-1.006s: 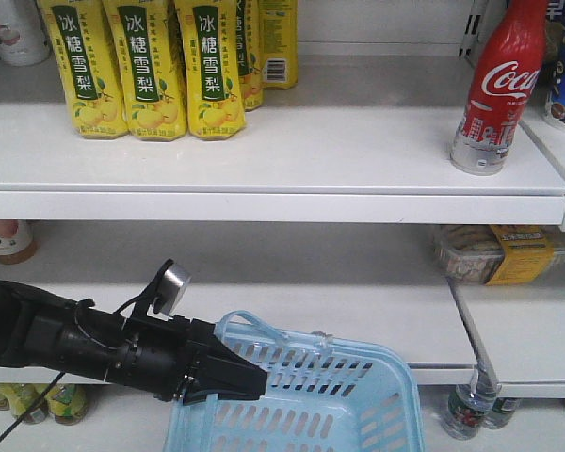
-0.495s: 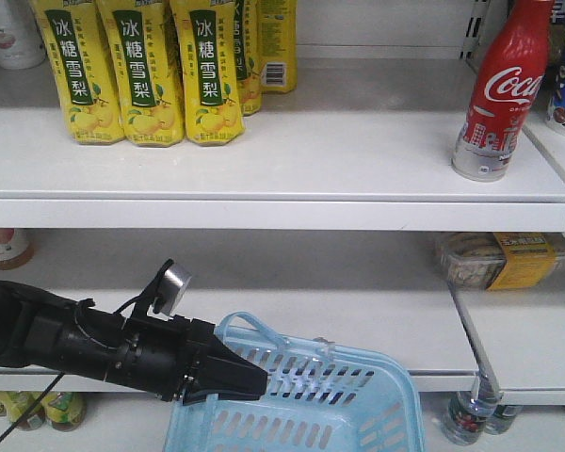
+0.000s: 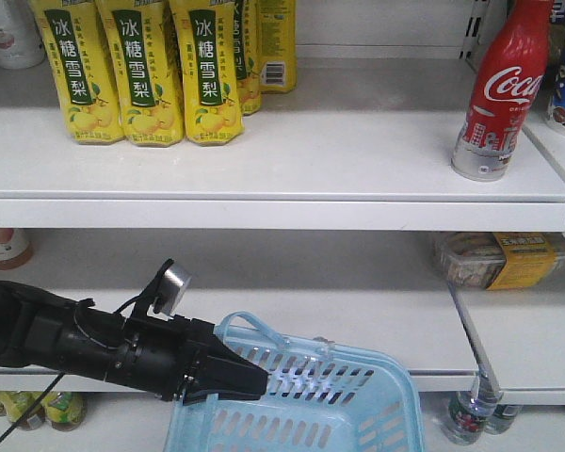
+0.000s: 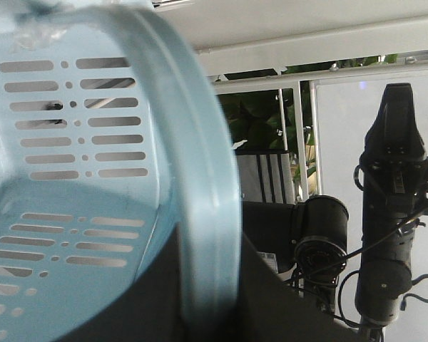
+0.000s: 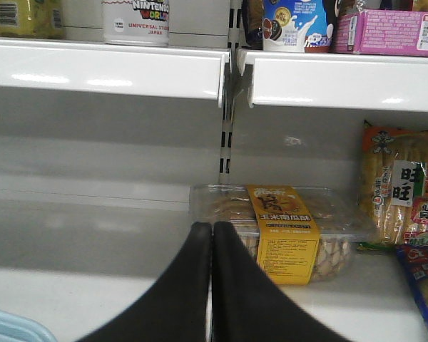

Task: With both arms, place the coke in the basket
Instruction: 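Approach the shelf with the red Coca-Cola bottle, basket held in left gripper, then reach the open right gripper up toward the red Coca-Cola bottle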

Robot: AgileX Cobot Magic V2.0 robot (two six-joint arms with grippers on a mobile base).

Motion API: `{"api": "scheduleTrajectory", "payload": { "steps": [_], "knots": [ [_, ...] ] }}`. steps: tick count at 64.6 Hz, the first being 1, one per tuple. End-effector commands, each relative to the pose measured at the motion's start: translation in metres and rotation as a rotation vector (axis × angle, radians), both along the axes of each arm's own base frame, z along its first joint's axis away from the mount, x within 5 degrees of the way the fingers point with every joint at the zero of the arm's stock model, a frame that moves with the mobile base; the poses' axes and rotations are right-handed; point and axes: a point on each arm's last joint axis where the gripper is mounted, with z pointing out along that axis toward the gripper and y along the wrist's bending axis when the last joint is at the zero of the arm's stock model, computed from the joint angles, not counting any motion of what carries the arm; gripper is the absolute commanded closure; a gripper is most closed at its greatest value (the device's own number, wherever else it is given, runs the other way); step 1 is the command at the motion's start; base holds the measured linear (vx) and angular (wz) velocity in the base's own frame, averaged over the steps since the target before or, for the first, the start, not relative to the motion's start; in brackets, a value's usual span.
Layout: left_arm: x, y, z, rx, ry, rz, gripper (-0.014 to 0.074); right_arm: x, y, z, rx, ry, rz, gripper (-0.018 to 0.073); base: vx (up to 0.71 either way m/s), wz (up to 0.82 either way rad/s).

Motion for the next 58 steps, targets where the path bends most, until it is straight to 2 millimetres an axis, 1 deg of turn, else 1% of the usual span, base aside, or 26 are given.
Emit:
{"api": "scheduleTrajectory", "payload": {
  "steps": [1, 43, 50, 58],
  "knots": [
    [0.002, -0.003, 0.026, -0.112, -0.066, 0.012, 0.0602, -0.001, 0.0, 0.004, -0.009, -0.079, -0.002, 0.0568, 0.0, 0.0],
    [0.002, -0.003, 0.026, -0.112, -0.066, 0.012, 0.0602, -0.001, 0.0, 0.004, -0.009, -0.084, -0.002, 0.0568, 0.0, 0.0],
    [0.002, -0.003, 0.026, -0.112, -0.066, 0.012, 0.0602, -0.002, 0.0, 0.007, -0.004, -0.115, 0.001, 0.0568, 0.0, 0.0],
    [0.002, -0.003, 0.026, -0.112, -0.066, 0.012, 0.0602, -0.004, 0.0, 0.022, 0.035, -0.189, 0.005, 0.0568, 0.0, 0.0]
  ]
}}
